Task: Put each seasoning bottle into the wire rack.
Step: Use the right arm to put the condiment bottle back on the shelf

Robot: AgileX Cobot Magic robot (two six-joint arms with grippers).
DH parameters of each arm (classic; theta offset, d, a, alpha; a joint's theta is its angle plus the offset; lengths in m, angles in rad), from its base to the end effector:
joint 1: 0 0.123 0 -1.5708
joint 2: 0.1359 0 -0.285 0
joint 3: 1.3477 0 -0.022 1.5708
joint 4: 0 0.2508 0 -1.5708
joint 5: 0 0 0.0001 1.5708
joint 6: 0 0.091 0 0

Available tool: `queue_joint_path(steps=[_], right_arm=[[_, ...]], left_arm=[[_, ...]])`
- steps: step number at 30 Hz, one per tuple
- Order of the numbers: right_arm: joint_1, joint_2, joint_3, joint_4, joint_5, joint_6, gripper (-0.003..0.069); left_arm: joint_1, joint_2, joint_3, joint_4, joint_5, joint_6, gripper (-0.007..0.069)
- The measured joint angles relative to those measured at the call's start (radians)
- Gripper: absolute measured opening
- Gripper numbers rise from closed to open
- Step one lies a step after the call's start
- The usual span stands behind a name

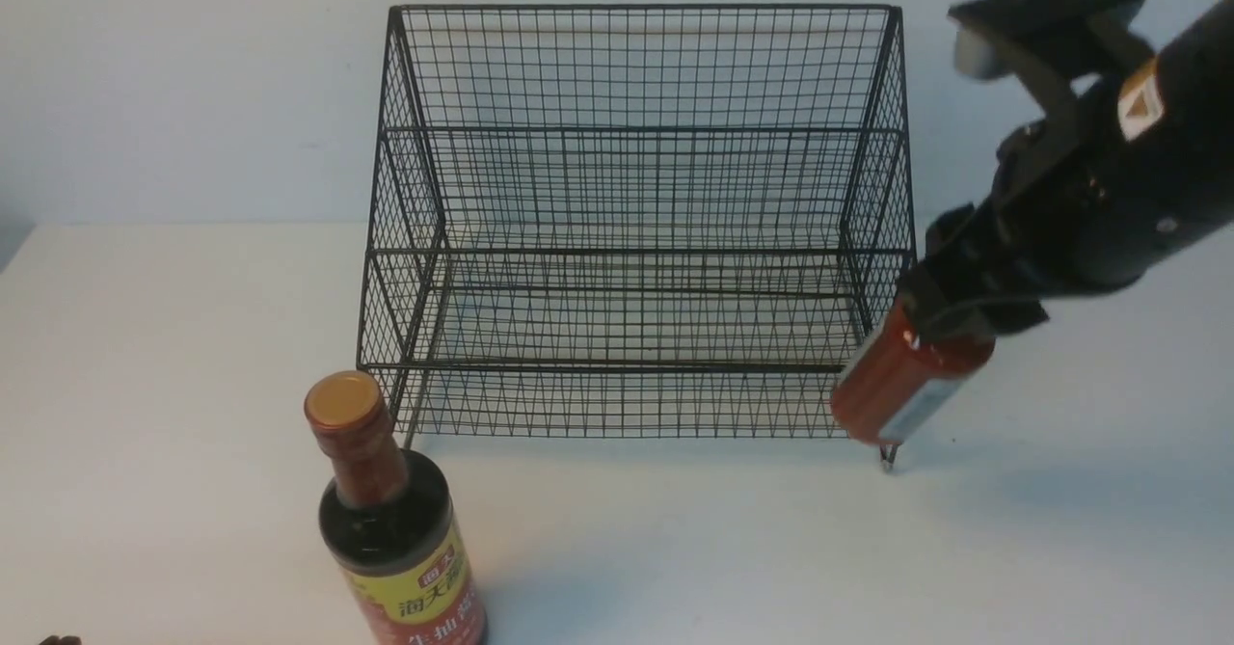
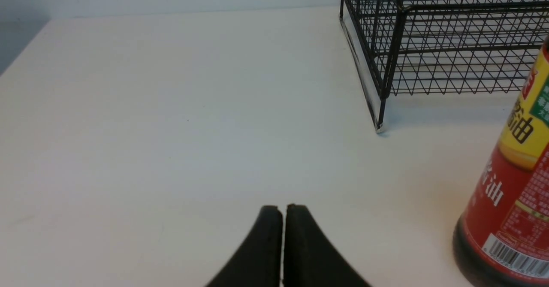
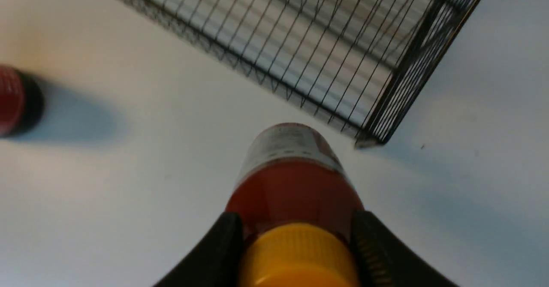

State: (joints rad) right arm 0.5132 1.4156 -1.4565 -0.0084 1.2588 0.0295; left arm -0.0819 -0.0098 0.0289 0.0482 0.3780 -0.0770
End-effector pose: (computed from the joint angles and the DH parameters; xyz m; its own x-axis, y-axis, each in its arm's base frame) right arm 0.2435 0.1364 0.3794 -0.8010 -0.4205 -0.4261 -0.4666 0.8845 0.0042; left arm 0.0526 -0.0027 0.1700 -0.3055 -0.0072 -0.9522 0.0551 0.9982 -0.0253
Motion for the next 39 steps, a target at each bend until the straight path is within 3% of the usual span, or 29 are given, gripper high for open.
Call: queue_joint_path(steps=[8, 17, 27, 39], right_arm=[[0.0, 0.143, -0.186, -0.077, 0.01, -0.01, 0.0295], [0.0, 0.271, -0.188, -0.156, 0.014, -0.018, 0.0295], [0.0, 0.365, -0.19, -0.16, 0.005, -0.012, 0.0295], [0.0, 0.415, -0.19, -0.169, -0.025, 0.092, 0.0295]], left_arm=[[0.0, 0.0, 0.0, 0.0, 0.0, 0.0, -0.0005], [0.0, 0.0, 0.0, 0.0, 0.0, 0.0, -0.0005], [0.0, 0.0, 0.0, 0.0, 0.0, 0.0, -0.0005], [0.0, 0.0, 0.0, 0.0, 0.0, 0.0, -0.0005]])
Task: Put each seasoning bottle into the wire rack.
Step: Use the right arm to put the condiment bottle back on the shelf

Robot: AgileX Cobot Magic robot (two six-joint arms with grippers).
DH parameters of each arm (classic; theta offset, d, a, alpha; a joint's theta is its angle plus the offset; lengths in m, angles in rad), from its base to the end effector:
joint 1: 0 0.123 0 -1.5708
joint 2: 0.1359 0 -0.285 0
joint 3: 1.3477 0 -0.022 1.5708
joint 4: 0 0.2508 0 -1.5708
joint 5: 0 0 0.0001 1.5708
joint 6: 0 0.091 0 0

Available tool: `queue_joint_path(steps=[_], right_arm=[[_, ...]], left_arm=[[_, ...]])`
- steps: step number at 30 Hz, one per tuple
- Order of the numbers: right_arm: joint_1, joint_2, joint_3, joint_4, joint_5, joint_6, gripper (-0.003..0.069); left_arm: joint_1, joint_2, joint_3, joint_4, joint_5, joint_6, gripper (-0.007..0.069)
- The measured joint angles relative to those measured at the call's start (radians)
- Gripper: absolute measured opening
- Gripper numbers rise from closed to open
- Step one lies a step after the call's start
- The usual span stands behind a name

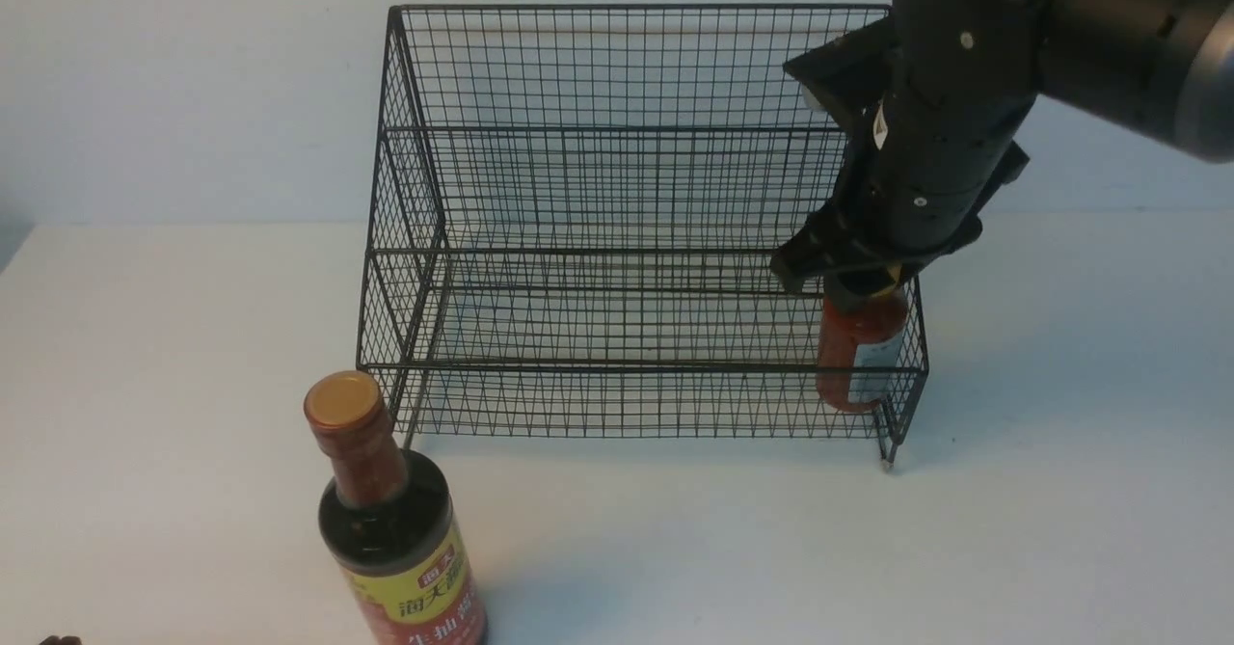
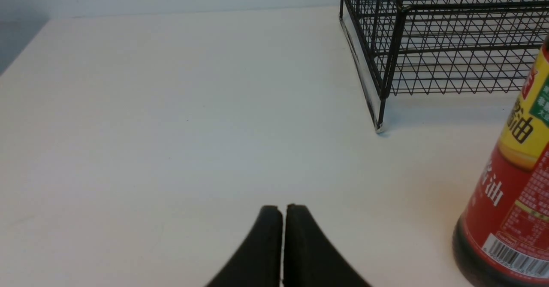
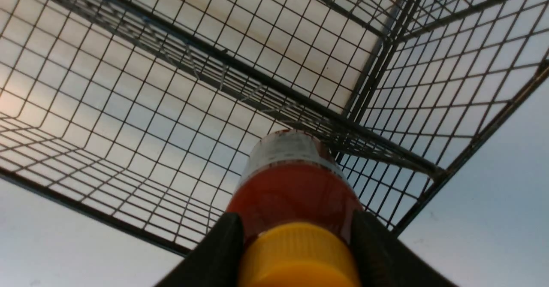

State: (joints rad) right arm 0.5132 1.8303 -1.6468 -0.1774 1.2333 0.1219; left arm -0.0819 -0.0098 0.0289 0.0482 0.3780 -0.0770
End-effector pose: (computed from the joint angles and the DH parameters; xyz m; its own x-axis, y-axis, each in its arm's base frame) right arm 0.3414 0.1750 0.2967 -0.8713 -0.4202 -0.2533 -0.3950 0.9070 -0.1459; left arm 0.0526 -0.0027 0.1700 -0.3055 -0.0072 -0.9522 0.0551 0.9982 -0.0253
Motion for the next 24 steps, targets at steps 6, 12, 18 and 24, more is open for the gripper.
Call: queue_joint_path(steps=[6, 12, 18, 24], right_arm=[[0.0, 0.003, 0.0, -0.008, -0.002, 0.059, 0.0295], [0.0, 0.015, 0.0, -0.015, -0.002, 0.094, 0.0295], [0.0, 0.015, 0.0, -0.035, -0.015, 0.112, 0.0331], [0.0, 0.015, -0.001, -0.068, -0.029, 0.119, 0.0472]], left_arm=[[0.0, 0.0, 0.0, 0.0, 0.0, 0.0, -0.0005], [0.0, 0.0, 0.0, 0.0, 0.0, 0.0, -0.0005], [0.0, 0.0, 0.0, 0.0, 0.0, 0.0, -0.0005], [0.0, 0.0, 0.0, 0.0, 0.0, 0.0, -0.0005]])
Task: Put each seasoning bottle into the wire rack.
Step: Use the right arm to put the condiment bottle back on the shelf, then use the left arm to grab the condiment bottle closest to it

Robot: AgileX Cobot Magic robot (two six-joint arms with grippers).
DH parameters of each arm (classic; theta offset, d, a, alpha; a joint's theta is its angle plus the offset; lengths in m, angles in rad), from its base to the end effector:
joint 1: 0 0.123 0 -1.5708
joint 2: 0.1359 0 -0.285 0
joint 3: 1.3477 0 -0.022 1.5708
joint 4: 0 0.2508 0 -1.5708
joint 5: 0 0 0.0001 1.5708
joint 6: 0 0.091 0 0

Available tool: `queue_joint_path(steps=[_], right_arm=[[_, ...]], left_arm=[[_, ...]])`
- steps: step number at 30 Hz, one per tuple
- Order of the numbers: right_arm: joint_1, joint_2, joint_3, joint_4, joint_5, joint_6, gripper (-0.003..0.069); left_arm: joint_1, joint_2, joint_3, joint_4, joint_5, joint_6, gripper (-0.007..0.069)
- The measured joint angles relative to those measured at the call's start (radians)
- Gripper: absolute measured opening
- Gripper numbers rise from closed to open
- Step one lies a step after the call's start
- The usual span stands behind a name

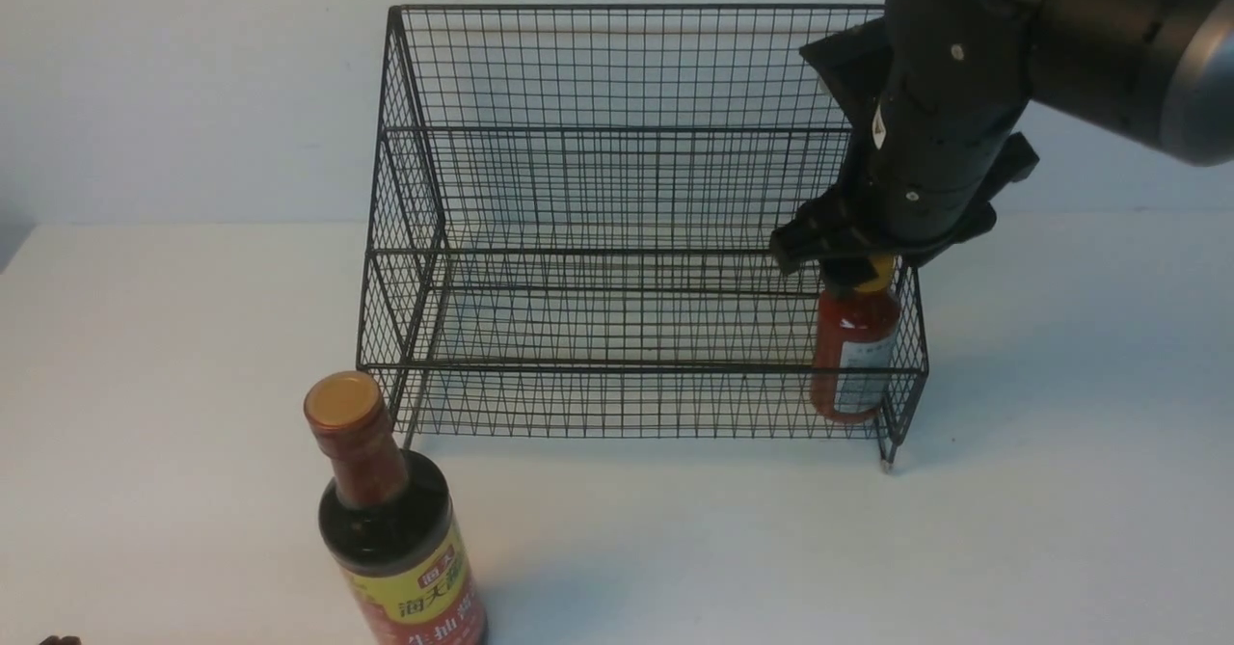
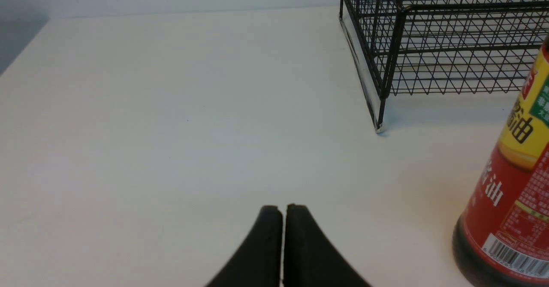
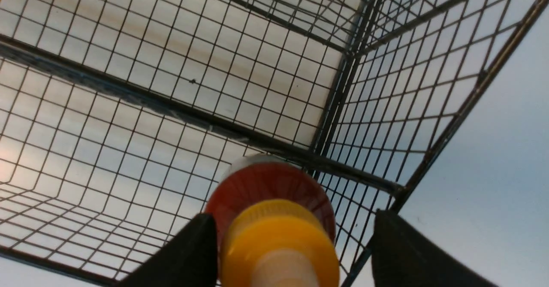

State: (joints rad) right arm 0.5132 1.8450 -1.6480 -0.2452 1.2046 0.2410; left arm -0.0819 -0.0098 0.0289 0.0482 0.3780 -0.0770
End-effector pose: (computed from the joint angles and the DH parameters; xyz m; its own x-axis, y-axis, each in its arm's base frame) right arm 0.3487 0.1728 0.2932 -0.8951 -0.3356 -0.2935 -0.2943 0.9393 -0.1763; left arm 0.0526 -0.0027 0.1700 -0.3055 -0.0072 -0.9522 0.0551 0.9982 -0.0253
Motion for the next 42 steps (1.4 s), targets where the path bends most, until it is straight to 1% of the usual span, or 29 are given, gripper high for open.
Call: queue_joint_path(steps=[2, 5, 13, 16, 18, 22, 28, 31, 33, 34, 35, 37, 38, 39, 40, 41, 42], right_arm=[[0.0, 0.0, 0.0, -0.006, 0.001, 0.004, 0.0502], [0.0, 0.0, 0.0, -0.017, 0.011, 0.007, 0.0528], [0.0, 0.0, -0.029, -0.039, 0.034, 0.01, 0.0533], [0.0, -0.007, -0.077, 0.003, 0.036, 0.003, 0.0533], [0.0, -0.022, -0.114, 0.067, 0.039, -0.012, 0.0533], [0.0, -0.059, -0.153, 0.121, 0.039, -0.041, 0.0533], [0.0, -0.177, -0.159, 0.134, 0.051, -0.088, 0.0533], [0.0, -0.254, -0.159, 0.141, 0.054, -0.103, 0.0517], [0.0, -0.331, -0.159, 0.149, 0.057, -0.116, 0.0482], [0.0, -0.401, -0.157, 0.153, 0.059, -0.122, 0.0442], [0.0, -0.41, -0.155, 0.155, 0.059, -0.122, 0.0435], [0.0, -0.542, -0.122, 0.164, 0.06, -0.126, 0.0342], [0.0, -0.606, -0.095, 0.165, 0.063, -0.128, 0.0282], [0.0, -0.629, -0.084, 0.165, 0.062, -0.128, 0.0273], [0.0, -0.662, -0.067, 0.165, 0.064, -0.128, 0.0237], [0.0, -0.751, -0.02, 0.165, 0.066, -0.128, 0.0171], [0.0, -0.807, 0.018, 0.165, 0.067, -0.128, 0.0134]], left_arm=[[0.0, 0.0, 0.0, 0.0, 0.0, 0.0, -0.0005], [0.0, 0.0, 0.0, 0.0, 0.0, 0.0, -0.0005], [0.0, 0.0, 0.0, 0.0, 0.0, 0.0, -0.0005], [0.0, 0.0, 0.0, 0.0, 0.0, 0.0, -0.0005], [0.0, 0.0, 0.0, 0.0, 0.0, 0.0, -0.0005], [0.0, 0.0, 0.0, 0.0, 0.0, 0.0, -0.0005], [0.0, 0.0, 0.0, 0.0, 0.0, 0.0, -0.0005], [0.0, 0.0, 0.0, 0.0, 0.0, 0.0, -0.0005], [0.0, 0.0, 0.0, 0.0, 0.0, 0.0, -0.0005], [0.0, 0.0, 0.0, 0.0, 0.0, 0.0, -0.0005], [0.0, 0.0, 0.0, 0.0, 0.0, 0.0, -0.0005], [0.0, 0.0, 0.0, 0.0, 0.0, 0.0, -0.0005], [0.0, 0.0, 0.0, 0.0, 0.0, 0.0, -0.0005], [0.0, 0.0, 0.0, 0.0, 0.0, 0.0, -0.0005], [0.0, 0.0, 0.0, 0.0, 0.0, 0.0, -0.0005], [0.0, 0.0, 0.0, 0.0, 0.0, 0.0, -0.0005], [0.0, 0.0, 0.0, 0.0, 0.0, 0.0, -0.0005]])
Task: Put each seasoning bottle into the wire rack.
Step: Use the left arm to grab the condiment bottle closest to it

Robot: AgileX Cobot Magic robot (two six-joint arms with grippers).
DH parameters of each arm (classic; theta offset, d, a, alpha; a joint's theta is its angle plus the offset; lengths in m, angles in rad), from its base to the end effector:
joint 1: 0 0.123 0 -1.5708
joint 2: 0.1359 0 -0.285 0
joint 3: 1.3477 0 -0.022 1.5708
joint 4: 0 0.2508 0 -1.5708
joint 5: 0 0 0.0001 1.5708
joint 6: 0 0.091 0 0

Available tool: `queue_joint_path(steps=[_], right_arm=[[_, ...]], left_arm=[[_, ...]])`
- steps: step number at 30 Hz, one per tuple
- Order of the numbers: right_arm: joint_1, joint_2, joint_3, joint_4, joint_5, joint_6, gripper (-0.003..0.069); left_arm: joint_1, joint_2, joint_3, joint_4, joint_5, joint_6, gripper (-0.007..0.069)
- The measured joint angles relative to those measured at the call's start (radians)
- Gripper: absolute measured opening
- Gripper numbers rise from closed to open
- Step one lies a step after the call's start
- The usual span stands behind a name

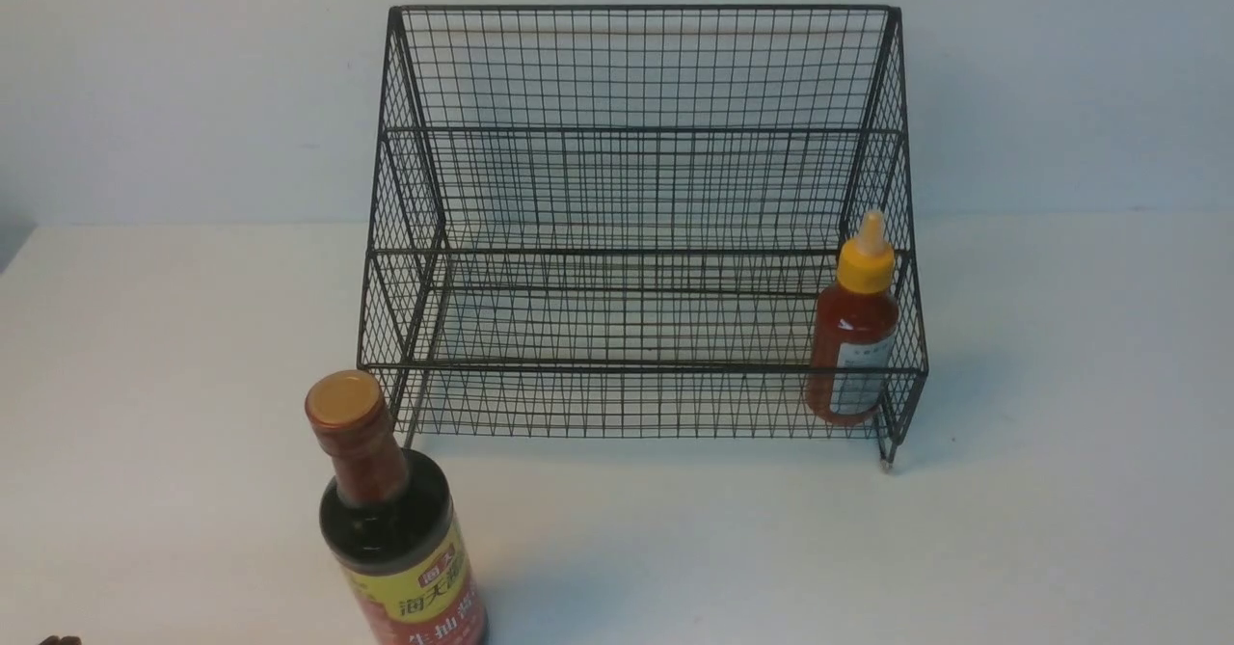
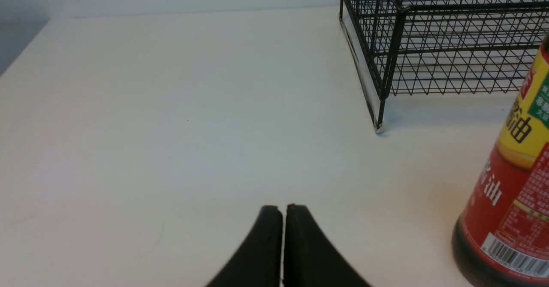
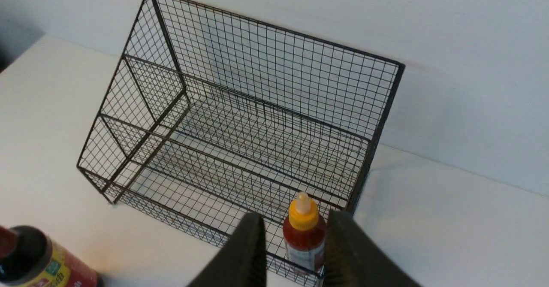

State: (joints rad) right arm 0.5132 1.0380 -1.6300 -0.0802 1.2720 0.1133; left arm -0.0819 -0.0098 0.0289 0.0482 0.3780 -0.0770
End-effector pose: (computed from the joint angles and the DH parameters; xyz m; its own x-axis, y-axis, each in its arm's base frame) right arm 0.1310 0.0658 0.5098 -0.5230 -0.1923 -0.8304 -0.3889 0.9207 0.0317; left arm 0.0526 -0.0027 0.1700 -0.3055 -0.0072 -0.9522 0.0551 0.9982 -0.0253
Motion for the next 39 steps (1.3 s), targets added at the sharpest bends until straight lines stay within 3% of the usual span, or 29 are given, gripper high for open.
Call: queue_joint_path(steps=[3, 7, 10, 11, 13, 21, 30, 39], right_arm=[[0.0, -0.18, 0.175, 0.007, 0.003, 0.0, 0.0017], [0.0, -0.346, 0.369, 0.02, -0.055, 0.0, -0.0009], [0.0, -0.549, 0.72, 0.029, -0.293, 0.0, -0.0014], [0.0, -0.549, 0.72, 0.029, -0.293, 0.0, -0.0014], [0.0, -0.671, 0.962, 0.029, -0.506, -0.001, -0.0015], [0.0, -0.85, 1.327, 0.029, -1.02, -0.001, -0.0015], [0.0, -0.859, 1.489, 0.029, -1.05, -0.001, -0.0015], [0.0, -0.859, 1.519, 0.029, -1.035, -0.001, -0.0015]], left_arm=[[0.0, 0.0, 0.0, 0.0, 0.0, 0.0, -0.0005], [0.0, 0.0, 0.0, 0.0, 0.0, 0.0, -0.0005], [0.0, 0.0, 0.0, 0.0, 0.0, 0.0, -0.0005], [0.0, 0.0, 0.0, 0.0, 0.0, 0.0, -0.0005], [0.0, 0.0, 0.0, 0.0, 0.0, 0.0, -0.0005], [0.0, 0.0, 0.0, 0.0, 0.0, 0.0, -0.0005], [0.0, 0.0, 0.0, 0.0, 0.0, 0.0, -0.0005], [0.0, 0.0, 0.0, 0.0, 0.0, 0.0, -0.0005]])
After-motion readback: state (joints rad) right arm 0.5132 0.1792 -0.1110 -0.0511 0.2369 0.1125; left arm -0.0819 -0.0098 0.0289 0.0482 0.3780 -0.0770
